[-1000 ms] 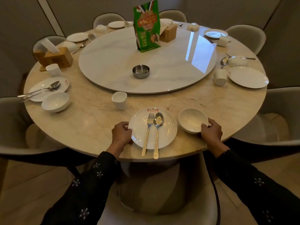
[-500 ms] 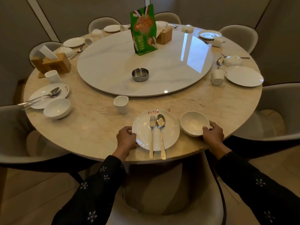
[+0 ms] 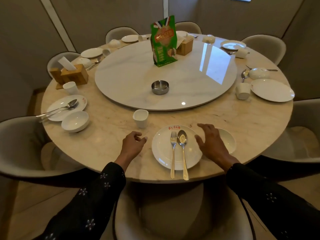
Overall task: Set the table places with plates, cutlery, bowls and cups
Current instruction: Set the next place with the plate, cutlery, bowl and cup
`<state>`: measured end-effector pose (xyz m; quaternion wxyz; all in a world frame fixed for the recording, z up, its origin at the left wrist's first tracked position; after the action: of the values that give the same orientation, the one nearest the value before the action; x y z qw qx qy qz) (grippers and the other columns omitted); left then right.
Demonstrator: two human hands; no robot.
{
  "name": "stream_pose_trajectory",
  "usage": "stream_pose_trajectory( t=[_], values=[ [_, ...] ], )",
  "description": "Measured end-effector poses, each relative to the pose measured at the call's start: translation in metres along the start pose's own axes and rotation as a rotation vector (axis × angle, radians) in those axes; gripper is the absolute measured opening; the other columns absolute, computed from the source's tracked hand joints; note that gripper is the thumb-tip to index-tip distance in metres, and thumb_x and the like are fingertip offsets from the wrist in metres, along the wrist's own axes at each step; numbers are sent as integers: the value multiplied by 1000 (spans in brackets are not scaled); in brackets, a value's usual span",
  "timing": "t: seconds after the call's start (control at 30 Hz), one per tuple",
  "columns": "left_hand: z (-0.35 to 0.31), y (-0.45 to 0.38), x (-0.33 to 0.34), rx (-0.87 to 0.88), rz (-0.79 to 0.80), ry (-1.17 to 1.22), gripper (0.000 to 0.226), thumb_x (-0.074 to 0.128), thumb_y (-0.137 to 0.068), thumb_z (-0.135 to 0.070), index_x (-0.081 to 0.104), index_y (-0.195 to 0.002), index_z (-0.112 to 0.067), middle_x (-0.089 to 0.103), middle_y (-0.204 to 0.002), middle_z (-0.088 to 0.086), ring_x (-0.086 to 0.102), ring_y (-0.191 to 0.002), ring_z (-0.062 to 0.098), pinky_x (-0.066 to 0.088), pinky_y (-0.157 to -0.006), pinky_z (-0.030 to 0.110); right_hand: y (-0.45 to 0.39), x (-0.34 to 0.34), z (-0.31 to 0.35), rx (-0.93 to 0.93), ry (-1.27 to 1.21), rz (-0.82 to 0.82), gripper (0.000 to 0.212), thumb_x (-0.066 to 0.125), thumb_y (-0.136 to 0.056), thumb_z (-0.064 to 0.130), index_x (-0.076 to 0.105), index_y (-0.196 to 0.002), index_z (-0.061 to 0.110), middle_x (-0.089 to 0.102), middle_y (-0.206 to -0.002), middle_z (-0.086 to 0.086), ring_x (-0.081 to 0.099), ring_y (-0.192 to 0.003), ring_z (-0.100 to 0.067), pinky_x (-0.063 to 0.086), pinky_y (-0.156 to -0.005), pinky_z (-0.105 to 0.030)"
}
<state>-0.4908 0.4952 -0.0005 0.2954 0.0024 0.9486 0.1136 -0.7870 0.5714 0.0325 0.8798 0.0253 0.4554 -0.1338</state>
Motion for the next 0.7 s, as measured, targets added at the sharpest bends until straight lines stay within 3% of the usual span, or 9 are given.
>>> stream_pose_trajectory(
  t=[0.1,0.23,0.37,0.53,0.7],
  values=[
    [-9,-16,-21,74,-14,-106,46,70,-86,-32,55,-124,-12,59,-107,3,54,-93,14,42,-78,26,-10,38,30,-62,24,134,52,58,-93,31,40,-142,22,39,-145,-3,38,-131,-22,36,-103,-32],
    [-18,-44,-33,157,14,-227,60,74,-82,-27,44,-133,-13,52,-126,8,54,-109,21,48,-90,34,-17,73,33,14,92,210,62,59,-91,38,36,-145,19,35,-149,-7,35,-135,-28,34,-110,-41],
    [-27,-74,-29,217,81,-364,75,75,-80,-26,33,-141,-15,42,-138,9,50,-122,26,46,-98,40,-13,85,22,39,131,169,60,59,-91,41,36,-142,20,39,-147,-5,37,-134,-26,33,-109,-39],
    [-43,-102,-12,257,191,-360,95,81,-73,-22,23,-148,-15,33,-147,11,41,-132,27,39,-106,38,-11,91,15,17,140,106,64,56,-91,45,32,-145,23,42,-145,-1,37,-133,-22,33,-110,-38],
    [-55,-114,8,334,317,-385,96,80,-72,-14,24,-150,-23,29,-153,6,34,-138,25,33,-110,34,-12,93,11,28,132,85,64,56,-91,45,32,-146,23,41,-146,-1,36,-134,-22,32,-111,-39]
  ],
)
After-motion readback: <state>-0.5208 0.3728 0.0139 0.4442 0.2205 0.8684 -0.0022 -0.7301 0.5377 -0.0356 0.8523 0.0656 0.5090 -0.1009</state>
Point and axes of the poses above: each hand's wrist, its own y-axis away from the middle knuckle, its own x-axis out of the palm, z = x × y, the point moved 8 cm from there along -y, towards the middle knuckle
